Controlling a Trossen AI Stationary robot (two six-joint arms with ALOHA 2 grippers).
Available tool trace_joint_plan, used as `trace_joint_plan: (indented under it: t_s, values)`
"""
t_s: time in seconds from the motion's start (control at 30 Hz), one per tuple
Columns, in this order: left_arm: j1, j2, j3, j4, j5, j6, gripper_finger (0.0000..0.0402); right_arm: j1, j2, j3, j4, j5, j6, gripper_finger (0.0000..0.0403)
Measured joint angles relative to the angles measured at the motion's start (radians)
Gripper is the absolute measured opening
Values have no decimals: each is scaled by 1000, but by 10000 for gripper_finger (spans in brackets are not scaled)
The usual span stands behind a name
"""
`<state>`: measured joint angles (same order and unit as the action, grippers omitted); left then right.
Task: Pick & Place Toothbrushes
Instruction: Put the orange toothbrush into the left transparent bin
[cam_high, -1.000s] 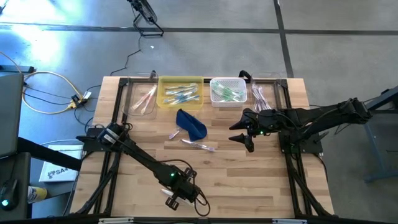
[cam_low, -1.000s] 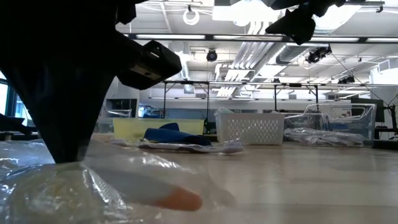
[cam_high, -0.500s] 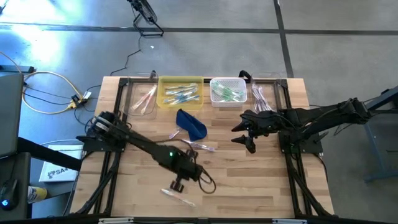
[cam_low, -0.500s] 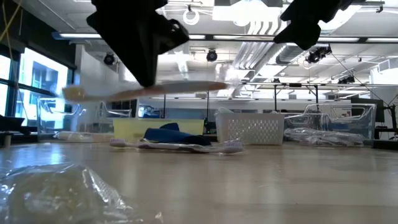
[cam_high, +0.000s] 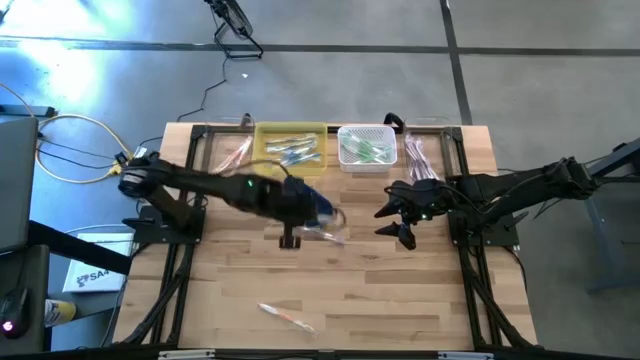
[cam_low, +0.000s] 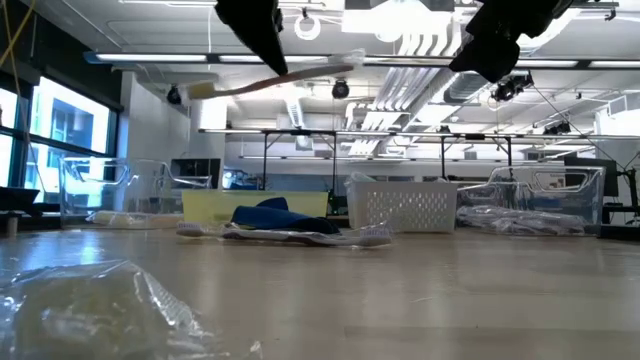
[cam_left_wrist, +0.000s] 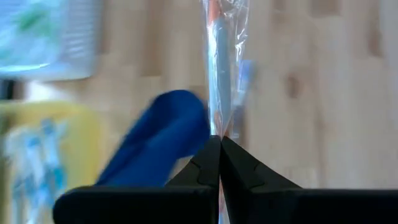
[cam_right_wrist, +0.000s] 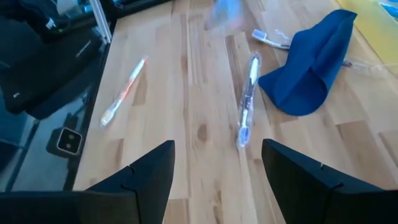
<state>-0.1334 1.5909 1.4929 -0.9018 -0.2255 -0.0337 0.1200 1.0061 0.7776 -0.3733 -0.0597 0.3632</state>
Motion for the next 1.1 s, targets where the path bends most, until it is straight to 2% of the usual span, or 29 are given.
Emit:
trace_joint_plan:
  t_s: [0.23, 0.57, 0.9, 1.1]
  values:
    - [186, -104, 1, -80, -89, -108, 0, 0, 0, 0, -10, 5, -27, 234]
    - [546, -174, -1, -434, -79, -196, 0, 0, 0, 0, -23, 11, -28, 234]
    - [864, -161, -6, -426, 2, -46, 0, 0, 0, 0, -42, 123, -28, 234]
    - [989, -161, -118, -328, 70, -15, 0, 0, 0, 0, -43, 144, -27, 234]
